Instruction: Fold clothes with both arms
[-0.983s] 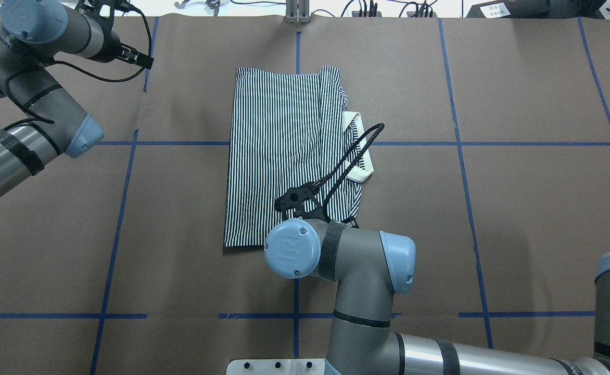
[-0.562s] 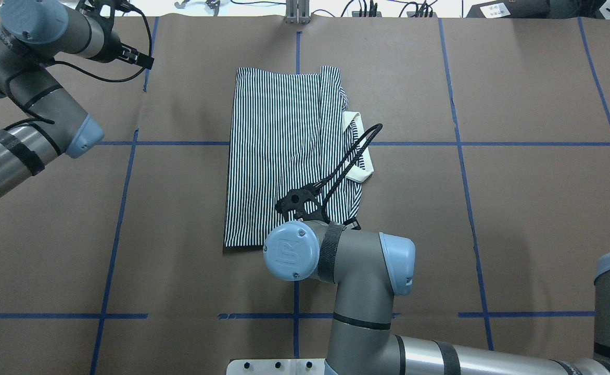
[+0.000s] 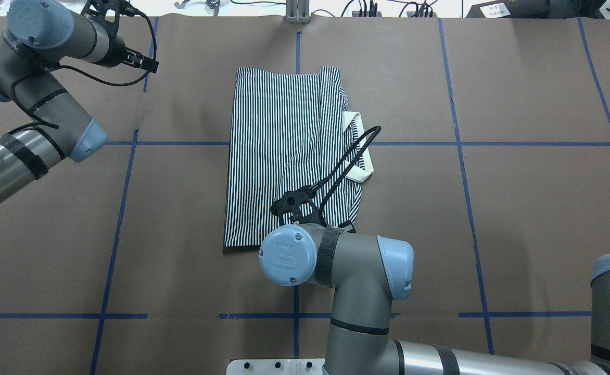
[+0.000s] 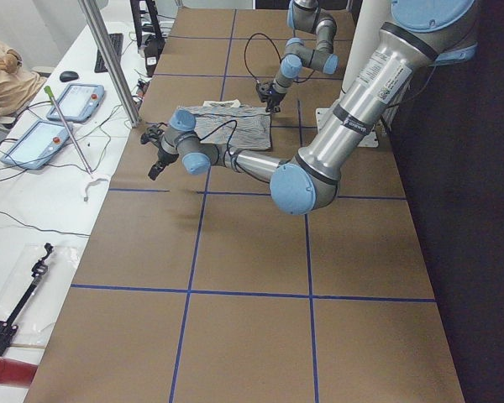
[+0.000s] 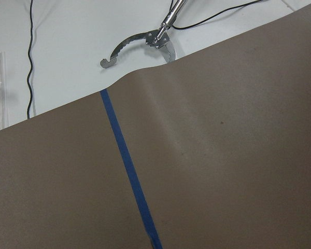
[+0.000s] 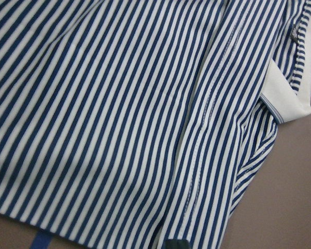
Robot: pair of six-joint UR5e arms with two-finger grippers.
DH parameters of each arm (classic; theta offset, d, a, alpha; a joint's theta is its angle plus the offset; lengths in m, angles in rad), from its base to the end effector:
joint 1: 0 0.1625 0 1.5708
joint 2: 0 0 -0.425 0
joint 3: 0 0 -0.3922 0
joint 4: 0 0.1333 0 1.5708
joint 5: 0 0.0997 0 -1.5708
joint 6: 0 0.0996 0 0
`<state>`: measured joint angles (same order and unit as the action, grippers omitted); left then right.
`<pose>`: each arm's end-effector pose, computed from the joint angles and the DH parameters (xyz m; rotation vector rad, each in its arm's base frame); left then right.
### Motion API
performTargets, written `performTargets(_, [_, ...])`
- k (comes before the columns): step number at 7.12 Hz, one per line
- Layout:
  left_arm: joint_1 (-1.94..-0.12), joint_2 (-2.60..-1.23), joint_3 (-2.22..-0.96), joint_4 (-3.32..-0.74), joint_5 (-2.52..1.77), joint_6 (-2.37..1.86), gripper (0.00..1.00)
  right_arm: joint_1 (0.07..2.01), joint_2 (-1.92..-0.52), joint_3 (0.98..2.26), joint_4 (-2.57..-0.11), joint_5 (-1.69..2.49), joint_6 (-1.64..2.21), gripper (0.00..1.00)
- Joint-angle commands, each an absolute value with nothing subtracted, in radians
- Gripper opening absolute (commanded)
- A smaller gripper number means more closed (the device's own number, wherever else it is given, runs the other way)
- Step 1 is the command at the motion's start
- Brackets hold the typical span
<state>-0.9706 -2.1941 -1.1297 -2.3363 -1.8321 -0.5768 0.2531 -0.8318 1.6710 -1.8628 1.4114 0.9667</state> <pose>0.3462 -0.6963 0.4117 0.6498 0.7240 0.1453 -0.6254 -0.3158 0.2169 0.3696 -0.4337 -0.2979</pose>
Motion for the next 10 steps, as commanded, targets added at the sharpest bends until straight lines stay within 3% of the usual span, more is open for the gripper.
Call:
performTargets(1, [-0.968,-2.195,-1.132,-2.336,-1.833,-0.584,1.00,0.241,-0.833,1.666,-1.862,1.411,0.969,0.32])
performTargets(7, [-0.968,-2.195,-1.132,-2.336,-1.833,-0.584,1.00,0.241,-0.844,1.657,-1.864,1.379,0.956,0.32])
performTargets(8, [-0.966,-2.195,-1.132,-2.336,-1.833,-0.584,1.00,0.248,-0.845,1.657,-1.865,1.379,0.954,0.23])
performTargets(9, [-0.968,-2.195,-1.132,-2.336,-1.833,-0.584,1.00,0.253,-0.845,1.658,-1.867,1.379,0.954,0.00])
performTargets(10, [-0.966,-2.195,-1.132,-2.336,-1.833,-0.584,1.00,0.259,-0.847,1.664,-1.870,1.379,0.954,0.00])
